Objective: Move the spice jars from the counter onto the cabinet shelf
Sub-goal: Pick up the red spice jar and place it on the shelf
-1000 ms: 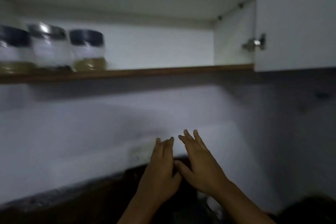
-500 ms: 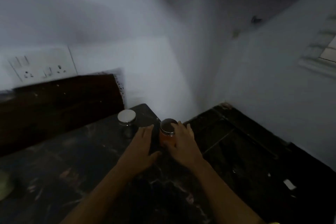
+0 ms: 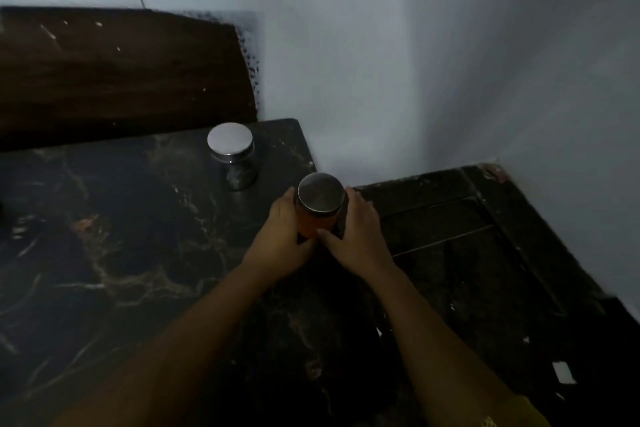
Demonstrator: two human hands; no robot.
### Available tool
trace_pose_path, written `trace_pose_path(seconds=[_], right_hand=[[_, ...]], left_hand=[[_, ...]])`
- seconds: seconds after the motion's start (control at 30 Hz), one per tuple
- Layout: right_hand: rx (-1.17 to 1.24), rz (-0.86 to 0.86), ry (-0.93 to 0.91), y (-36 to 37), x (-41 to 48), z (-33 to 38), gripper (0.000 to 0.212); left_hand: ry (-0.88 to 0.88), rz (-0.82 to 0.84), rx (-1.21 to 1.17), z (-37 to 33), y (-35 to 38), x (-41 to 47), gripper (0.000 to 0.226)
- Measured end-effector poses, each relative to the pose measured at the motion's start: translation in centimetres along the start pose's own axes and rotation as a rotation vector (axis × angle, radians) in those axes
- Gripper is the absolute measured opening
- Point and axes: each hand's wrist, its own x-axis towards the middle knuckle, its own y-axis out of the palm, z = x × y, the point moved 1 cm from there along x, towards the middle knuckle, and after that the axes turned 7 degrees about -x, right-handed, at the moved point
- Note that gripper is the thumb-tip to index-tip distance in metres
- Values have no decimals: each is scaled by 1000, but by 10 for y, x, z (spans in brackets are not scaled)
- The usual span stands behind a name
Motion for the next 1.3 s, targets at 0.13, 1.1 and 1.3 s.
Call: trace_pose_path(seconds=[0.13, 1.1, 1.3], right_hand=[[102, 55, 49, 12, 16, -12, 114], [513, -91, 11, -35, -6, 87, 84], [518, -255, -117, -57, -40, 182, 76]], left_hand=[[-85, -32, -19, 13, 18, 19, 104], [325, -89, -380, -29, -53, -24, 114], [421, -307, -380, -56, -123, -58, 121]])
